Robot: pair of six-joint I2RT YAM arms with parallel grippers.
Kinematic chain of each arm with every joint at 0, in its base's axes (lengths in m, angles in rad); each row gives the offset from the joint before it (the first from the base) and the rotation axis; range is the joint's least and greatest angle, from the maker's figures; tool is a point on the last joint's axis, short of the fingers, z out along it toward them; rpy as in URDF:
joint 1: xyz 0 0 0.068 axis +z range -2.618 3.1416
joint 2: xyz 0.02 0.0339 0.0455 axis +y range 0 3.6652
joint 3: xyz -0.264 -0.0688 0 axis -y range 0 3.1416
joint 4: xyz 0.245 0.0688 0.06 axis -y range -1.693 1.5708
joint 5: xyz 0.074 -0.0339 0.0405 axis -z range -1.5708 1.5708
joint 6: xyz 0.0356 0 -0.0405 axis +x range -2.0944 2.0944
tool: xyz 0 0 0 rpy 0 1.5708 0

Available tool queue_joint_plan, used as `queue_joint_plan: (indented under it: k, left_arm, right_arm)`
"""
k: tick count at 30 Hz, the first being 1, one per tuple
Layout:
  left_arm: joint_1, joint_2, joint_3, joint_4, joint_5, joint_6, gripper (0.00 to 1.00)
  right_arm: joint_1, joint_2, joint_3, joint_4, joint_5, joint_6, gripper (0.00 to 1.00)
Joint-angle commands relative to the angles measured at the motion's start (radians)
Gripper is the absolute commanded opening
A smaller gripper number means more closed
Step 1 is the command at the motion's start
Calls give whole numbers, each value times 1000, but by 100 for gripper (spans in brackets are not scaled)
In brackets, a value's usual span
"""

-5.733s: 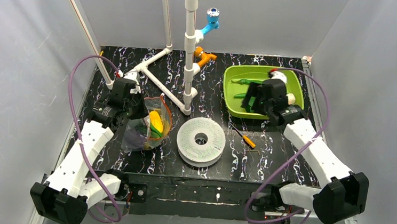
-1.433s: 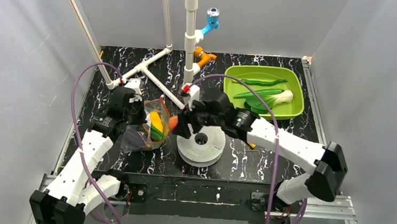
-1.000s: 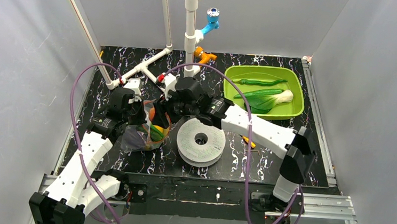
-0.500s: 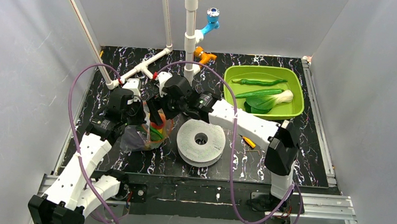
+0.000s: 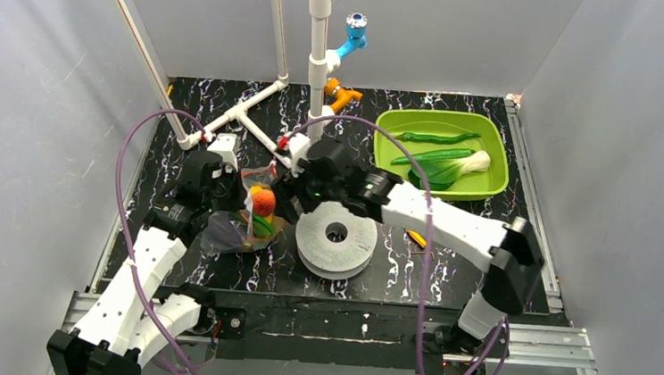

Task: Place the food in the zip-top bag and seal the zipper

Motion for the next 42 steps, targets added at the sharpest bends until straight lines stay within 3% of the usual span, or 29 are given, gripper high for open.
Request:
queue_joint_plan:
  k: [1, 4, 9, 11, 19, 23, 30, 42]
  left_arm:
    - [-1, -61, -30, 49, 100, 39, 0]
    - [-2, -79, -28, 26, 161, 35, 0]
    - [-2, -95, 36, -76, 332, 55, 0]
    - [-2, -97, 69, -121, 378, 67, 0]
    - [-2, -102, 172, -254, 396, 66, 0]
    - [-2, -93, 184, -282, 432, 62, 0]
    - [-2, -74, 193, -290, 474, 59, 0]
    - [-2, -94, 190, -302, 484, 57, 0]
  right_arm:
    - [-122, -194, -196, 247, -226, -16, 85]
    - [-229, -267, -325, 440, -459, 52, 85]
    - [-263, -313, -390, 521, -506, -34, 94]
    - [-291, -310, -406, 601, -590, -47, 95]
    - [-390, -228, -398, 737, -927, -80, 89]
    - [-390, -220, -451, 805, -996, -92, 84]
    - [-362, -147, -546, 1166, -1035, 24, 75]
    - [-284, -67, -519, 1151, -1010, -44, 74]
